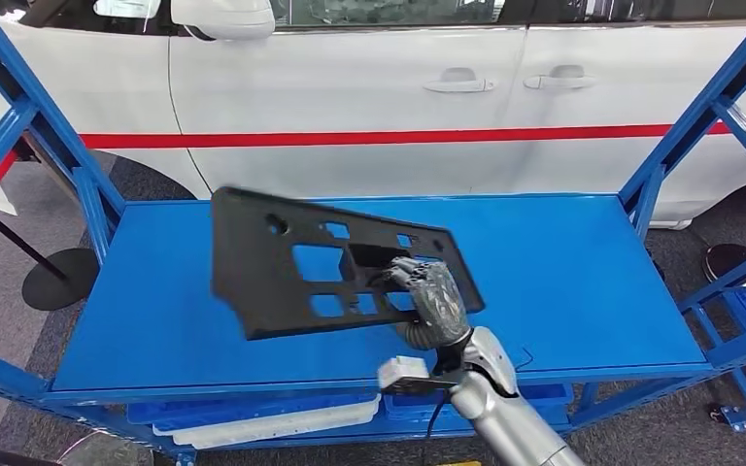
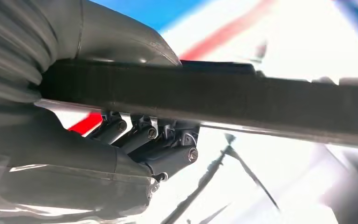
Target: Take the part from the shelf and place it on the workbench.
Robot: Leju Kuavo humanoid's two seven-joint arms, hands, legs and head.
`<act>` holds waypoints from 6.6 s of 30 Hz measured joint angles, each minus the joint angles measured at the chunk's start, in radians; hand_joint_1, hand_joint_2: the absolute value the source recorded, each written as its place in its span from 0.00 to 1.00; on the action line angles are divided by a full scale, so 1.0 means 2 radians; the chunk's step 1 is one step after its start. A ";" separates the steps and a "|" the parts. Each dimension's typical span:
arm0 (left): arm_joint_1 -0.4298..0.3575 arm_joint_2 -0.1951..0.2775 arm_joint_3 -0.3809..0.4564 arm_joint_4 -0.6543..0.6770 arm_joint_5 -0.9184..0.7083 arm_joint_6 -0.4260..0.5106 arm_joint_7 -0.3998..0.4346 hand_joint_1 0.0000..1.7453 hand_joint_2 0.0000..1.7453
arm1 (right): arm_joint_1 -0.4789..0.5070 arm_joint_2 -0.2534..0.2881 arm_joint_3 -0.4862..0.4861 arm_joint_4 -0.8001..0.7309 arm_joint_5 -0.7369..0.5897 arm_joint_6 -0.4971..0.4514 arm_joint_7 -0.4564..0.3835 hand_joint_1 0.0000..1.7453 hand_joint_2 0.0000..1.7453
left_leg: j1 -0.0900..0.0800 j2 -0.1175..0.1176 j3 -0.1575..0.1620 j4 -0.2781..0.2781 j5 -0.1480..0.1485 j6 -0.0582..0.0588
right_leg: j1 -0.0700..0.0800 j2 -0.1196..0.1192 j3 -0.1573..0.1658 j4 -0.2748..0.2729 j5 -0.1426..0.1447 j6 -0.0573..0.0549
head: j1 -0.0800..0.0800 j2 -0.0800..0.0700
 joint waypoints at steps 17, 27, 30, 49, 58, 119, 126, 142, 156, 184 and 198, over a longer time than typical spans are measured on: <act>-0.011 0.007 0.017 0.000 0.007 -0.007 -0.020 0.00 1.00 | 0.003 -0.001 -0.042 -0.330 -0.456 0.389 -0.024 0.95 1.00 | -0.008 -0.003 -0.046 0.093 -0.055 -0.017 | 0.003 -0.003 0.010 -0.046 0.035 -0.026 | 0.000 0.000; -0.012 0.012 0.020 0.000 0.001 0.003 0.000 0.00 1.00 | 0.031 -0.008 -0.014 -0.254 -0.453 0.441 -0.032 0.95 1.00 | -0.011 -0.003 0.008 -0.003 -0.007 -0.003 | 0.008 -0.005 -0.001 -0.038 0.043 -0.016 | 0.000 0.000; -0.012 0.013 0.021 0.000 0.003 0.007 0.005 0.00 1.00 | 0.042 -0.009 -0.005 -0.248 -0.433 0.441 -0.032 0.95 1.00 | -0.008 -0.001 0.002 -0.008 0.004 0.006 | 0.006 -0.002 -0.012 -0.017 0.021 -0.008 | 0.000 0.000; -0.001 0.021 0.026 0.000 -0.036 0.043 0.158 0.00 1.00 | 0.068 -0.008 0.006 -0.251 -0.395 0.427 -0.032 0.95 1.00 | -0.004 -0.002 -0.049 0.027 -0.002 -0.019 | 0.000 -0.002 0.037 -0.051 0.017 -0.027 | 0.000 0.000; 0.007 0.020 0.039 -0.001 -0.013 0.070 0.146 0.00 1.00 | 0.118 -0.009 -0.034 -0.257 -0.364 0.465 -0.037 0.95 1.00 | -0.011 -0.002 0.023 0.014 -0.028 -0.008 | 0.010 -0.005 -0.012 -0.044 0.058 -0.022 | 0.000 0.000; 0.009 0.020 0.057 -0.002 -0.035 0.042 0.096 0.00 1.00 | 0.182 -0.076 -0.164 -0.321 -0.383 0.513 -0.037 0.95 1.00 | -0.016 0.005 0.059 -0.023 -0.041 -0.004 | 0.007 -0.004 -0.016 -0.041 0.061 -0.019 | -0.001 0.000; 0.012 0.021 0.060 -0.002 -0.036 0.043 0.096 0.00 1.00 | 0.184 -0.071 -0.168 -0.326 -0.383 0.516 -0.037 0.95 1.00 | -0.015 0.007 0.038 -0.033 -0.010 0.006 | 0.000 -0.001 -0.064 0.083 -0.017 -0.002 | 0.000 0.000; 0.013 0.019 0.060 -0.002 -0.045 0.043 0.099 0.00 1.00 | 0.170 -0.060 -0.169 -0.329 -0.373 0.499 -0.037 0.95 1.00 | -0.009 0.005 -0.056 0.138 -0.078 -0.024 | -0.003 -0.002 0.014 -0.039 0.028 -0.024 | -0.001 0.000; 0.001 0.018 0.071 -0.002 -0.038 0.056 0.112 0.00 1.00 | 0.147 -0.055 -0.164 -0.339 -0.346 0.484 -0.037 0.95 1.00 | -0.012 0.018 0.005 -0.011 0.001 0.004 | -0.001 0.002 -0.042 0.073 -0.030 -0.002 | -0.001 0.000; -0.008 0.024 0.098 -0.004 -0.038 0.111 0.066 0.00 1.00 | 0.156 -0.029 -0.136 -0.369 -0.312 0.451 -0.037 0.95 1.00 | -0.004 -0.012 0.008 -0.010 -0.002 -0.002 | 0.000 0.033 -0.018 -0.008 0.023 -0.005 | -0.001 0.000; -0.008 0.052 0.098 -0.011 -0.050 0.098 0.062 0.00 1.00 | 0.166 0.007 -0.190 -0.366 -0.317 0.494 -0.037 0.95 1.00 | -0.011 0.047 0.009 -0.001 -0.015 -0.018 | 0.002 -0.013 0.009 -0.041 0.032 -0.022 | -0.001 0.000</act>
